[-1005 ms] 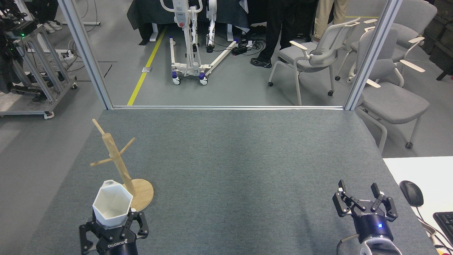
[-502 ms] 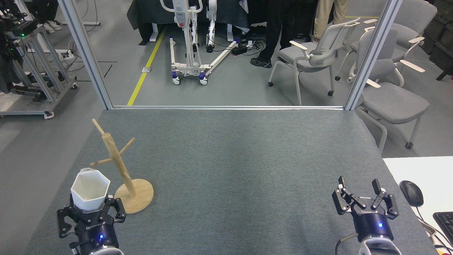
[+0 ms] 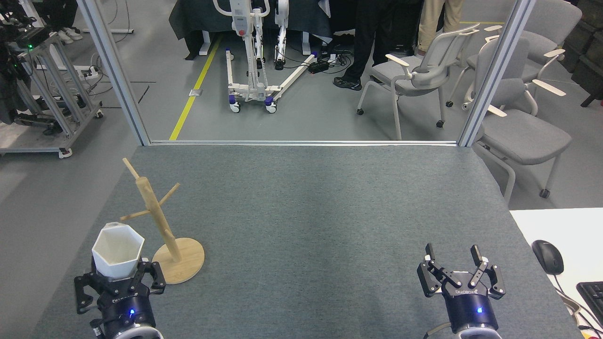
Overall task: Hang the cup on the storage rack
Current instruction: 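Raise the cup with the left gripper up to a stand peg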
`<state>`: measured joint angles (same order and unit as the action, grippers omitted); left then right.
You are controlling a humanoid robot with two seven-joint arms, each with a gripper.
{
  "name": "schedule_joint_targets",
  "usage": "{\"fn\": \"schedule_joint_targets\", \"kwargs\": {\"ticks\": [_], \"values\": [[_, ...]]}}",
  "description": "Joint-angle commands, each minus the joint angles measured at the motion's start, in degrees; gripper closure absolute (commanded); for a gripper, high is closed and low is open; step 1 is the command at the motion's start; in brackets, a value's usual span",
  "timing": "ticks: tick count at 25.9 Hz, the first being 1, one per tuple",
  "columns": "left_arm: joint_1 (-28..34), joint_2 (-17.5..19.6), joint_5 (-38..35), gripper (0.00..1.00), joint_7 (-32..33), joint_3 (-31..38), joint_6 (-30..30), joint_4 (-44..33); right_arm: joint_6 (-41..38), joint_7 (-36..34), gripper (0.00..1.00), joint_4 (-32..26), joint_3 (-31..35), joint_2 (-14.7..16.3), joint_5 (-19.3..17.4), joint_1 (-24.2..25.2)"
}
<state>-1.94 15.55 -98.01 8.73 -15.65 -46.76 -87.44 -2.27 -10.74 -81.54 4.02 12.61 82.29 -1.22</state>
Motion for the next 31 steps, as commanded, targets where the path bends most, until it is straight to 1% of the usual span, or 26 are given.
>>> {"fn": "schedule_joint_targets", "kwargs": {"ticks": [1,12,16,21,31], "values": [[-0.08,0.1,0.72,0.89,0.06,0.0,-0.26,0.16,0.16,0.28,0.01,-0.03,0.29,-0.65,1.56,-0.19],[-2.19,0.54,0.9,0.89,-0.03,0.0,0.0,1.48,0.16,0.64,0.01,-0.03,0.37,-0.56,1.64,-0.28],[-2.8,1.59,0.9,0.89,-0.03,0.0,0.17,1.66,0.25,0.64,0.01,-0.03,0.46,-0.57,1.64,-0.37],[-3.15,1.77,0.9,0.89,-0.47,0.0,2.11,1.66,0.25,0.64,0.01,-0.03,0.46,-0.57,1.56,-0.28],[-2.98,1.77,0.54,0.9,-1.0,-0.35,2.99,1.22,0.25,0.55,0.01,0.06,0.55,-0.65,1.56,-0.28]]}}
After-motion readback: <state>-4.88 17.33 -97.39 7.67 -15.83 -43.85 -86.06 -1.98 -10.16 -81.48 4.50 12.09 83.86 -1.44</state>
